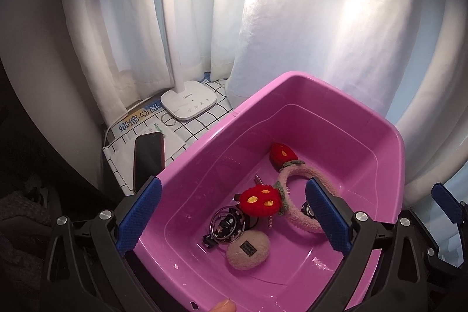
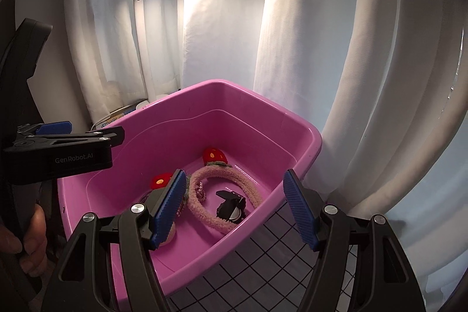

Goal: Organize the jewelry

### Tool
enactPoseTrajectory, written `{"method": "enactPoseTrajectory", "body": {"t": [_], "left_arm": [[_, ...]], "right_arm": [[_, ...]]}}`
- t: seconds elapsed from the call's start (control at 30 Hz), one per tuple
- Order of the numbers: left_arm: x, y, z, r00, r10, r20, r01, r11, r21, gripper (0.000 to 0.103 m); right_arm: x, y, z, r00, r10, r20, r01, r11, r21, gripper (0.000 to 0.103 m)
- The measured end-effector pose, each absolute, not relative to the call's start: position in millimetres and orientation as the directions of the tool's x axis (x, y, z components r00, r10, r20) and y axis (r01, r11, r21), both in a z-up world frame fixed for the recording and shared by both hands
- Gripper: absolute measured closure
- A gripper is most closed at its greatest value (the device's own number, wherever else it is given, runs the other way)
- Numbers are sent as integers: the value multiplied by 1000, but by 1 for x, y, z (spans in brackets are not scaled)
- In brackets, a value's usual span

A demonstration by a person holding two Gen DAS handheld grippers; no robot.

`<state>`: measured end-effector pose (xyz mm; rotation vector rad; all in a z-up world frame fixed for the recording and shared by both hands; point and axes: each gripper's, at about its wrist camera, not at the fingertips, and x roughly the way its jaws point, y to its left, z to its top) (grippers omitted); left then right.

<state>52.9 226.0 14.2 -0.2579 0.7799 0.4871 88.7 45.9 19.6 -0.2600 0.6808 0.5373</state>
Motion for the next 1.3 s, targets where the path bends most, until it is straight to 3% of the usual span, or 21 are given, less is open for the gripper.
{"method": "enactPoseTrajectory", "body": {"t": [0.43, 1.3], "left_arm": [[46, 216, 22, 579, 405, -707, -551, 834, 26, 6], [39, 212, 22, 568, 408, -715, -559, 829, 29, 6]], "right_arm": [[75, 38, 21, 666, 386, -638, -557, 826, -82, 37], [66, 32, 24, 665, 400, -631, -569, 819, -81, 37]]}}
